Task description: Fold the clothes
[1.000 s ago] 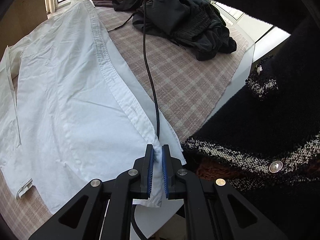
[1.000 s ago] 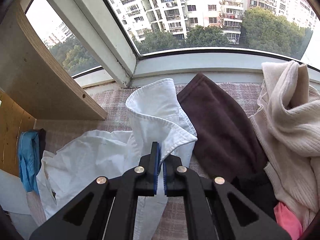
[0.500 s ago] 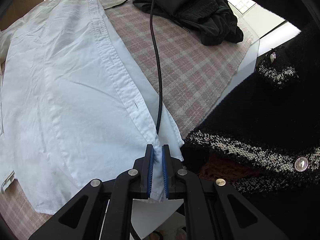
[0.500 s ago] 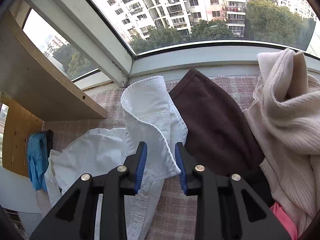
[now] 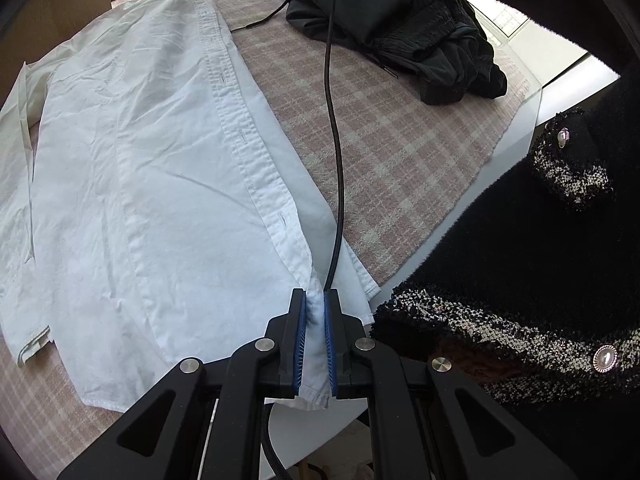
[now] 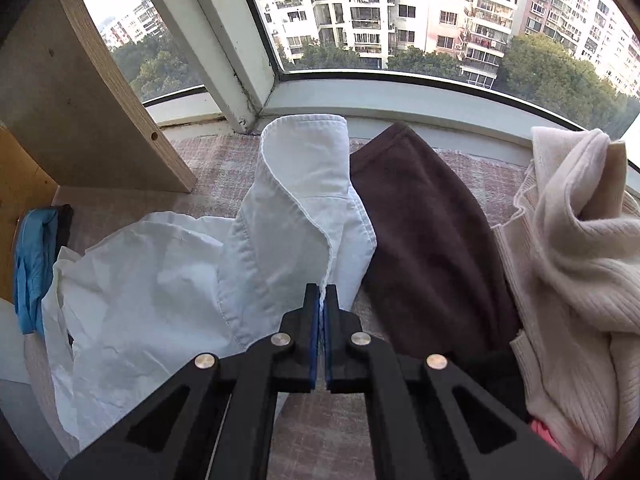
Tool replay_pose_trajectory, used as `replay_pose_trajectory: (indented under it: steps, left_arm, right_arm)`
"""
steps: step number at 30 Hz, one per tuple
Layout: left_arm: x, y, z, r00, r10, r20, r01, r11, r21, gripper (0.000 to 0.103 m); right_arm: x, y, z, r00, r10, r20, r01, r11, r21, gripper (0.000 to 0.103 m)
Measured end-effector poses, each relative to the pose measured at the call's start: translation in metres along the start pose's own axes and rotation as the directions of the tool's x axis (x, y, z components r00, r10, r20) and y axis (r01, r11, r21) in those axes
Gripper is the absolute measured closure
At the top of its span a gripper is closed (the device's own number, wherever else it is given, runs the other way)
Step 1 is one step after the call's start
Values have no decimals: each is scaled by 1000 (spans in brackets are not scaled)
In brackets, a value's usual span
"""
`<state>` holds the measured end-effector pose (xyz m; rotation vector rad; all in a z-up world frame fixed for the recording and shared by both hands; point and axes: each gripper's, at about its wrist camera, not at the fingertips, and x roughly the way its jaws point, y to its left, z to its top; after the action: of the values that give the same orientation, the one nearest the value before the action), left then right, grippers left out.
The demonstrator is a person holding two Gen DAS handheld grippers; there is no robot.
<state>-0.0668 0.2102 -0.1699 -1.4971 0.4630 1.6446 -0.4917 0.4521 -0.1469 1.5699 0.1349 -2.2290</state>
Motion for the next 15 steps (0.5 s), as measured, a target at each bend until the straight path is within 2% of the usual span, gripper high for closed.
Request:
replay_pose_trajectory:
  steps: [2,7,11,14,15]
  left_arm:
    - [-5,-4,3,1000,7,9,-7,1000,0,95]
    - [-16,-17,16,998,-12,62,11,1000,11,95]
    - [2,-24,23,999,-31,19,31,999,37,95]
    - [19,-25,20,995,-102,-10,102,995,5,95]
    - [19,-27,15,995,-91,-28,91,996,4,95]
  right_arm:
    - [-12,-2,7,998,-53,35,54,998,-40,101]
    - [-33,-1,27,988,-114,105,126,985,-116,101]
    - [-16,2,26,992,-113,63,121,984,-132,101]
    - [10,9,15,985,-170,32,173,971,-162,101]
    - [20,7,12,984,-176,-3,173,971,-162,101]
